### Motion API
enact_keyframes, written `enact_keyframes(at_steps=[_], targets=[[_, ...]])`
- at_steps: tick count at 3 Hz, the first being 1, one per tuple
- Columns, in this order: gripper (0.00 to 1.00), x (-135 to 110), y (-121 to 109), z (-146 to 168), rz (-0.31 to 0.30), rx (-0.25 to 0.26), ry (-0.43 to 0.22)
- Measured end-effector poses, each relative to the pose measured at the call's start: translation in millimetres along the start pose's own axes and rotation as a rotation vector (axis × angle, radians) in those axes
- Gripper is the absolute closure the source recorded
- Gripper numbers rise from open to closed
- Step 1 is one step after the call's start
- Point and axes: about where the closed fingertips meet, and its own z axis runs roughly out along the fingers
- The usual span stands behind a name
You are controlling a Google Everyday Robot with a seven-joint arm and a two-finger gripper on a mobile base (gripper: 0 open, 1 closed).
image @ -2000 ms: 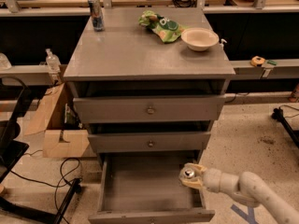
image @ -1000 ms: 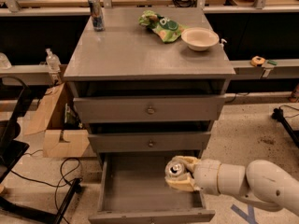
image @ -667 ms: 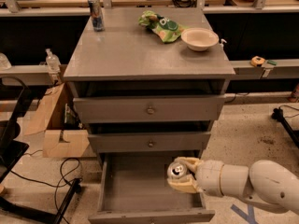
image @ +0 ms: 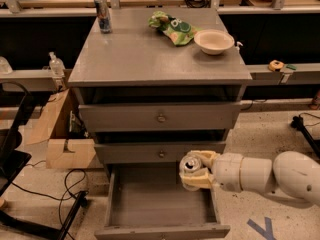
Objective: Pick 7up can from bottom drawer and place on counter
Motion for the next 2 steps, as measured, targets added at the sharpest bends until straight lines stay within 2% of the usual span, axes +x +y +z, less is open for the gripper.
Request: enact_keyframes(at_steps=[1, 2], targets=[[1.00, -65, -27, -21, 0.015, -0.001, 0.007], [1.00, -154, -52, -57, 0.007, 0.033, 0.040]])
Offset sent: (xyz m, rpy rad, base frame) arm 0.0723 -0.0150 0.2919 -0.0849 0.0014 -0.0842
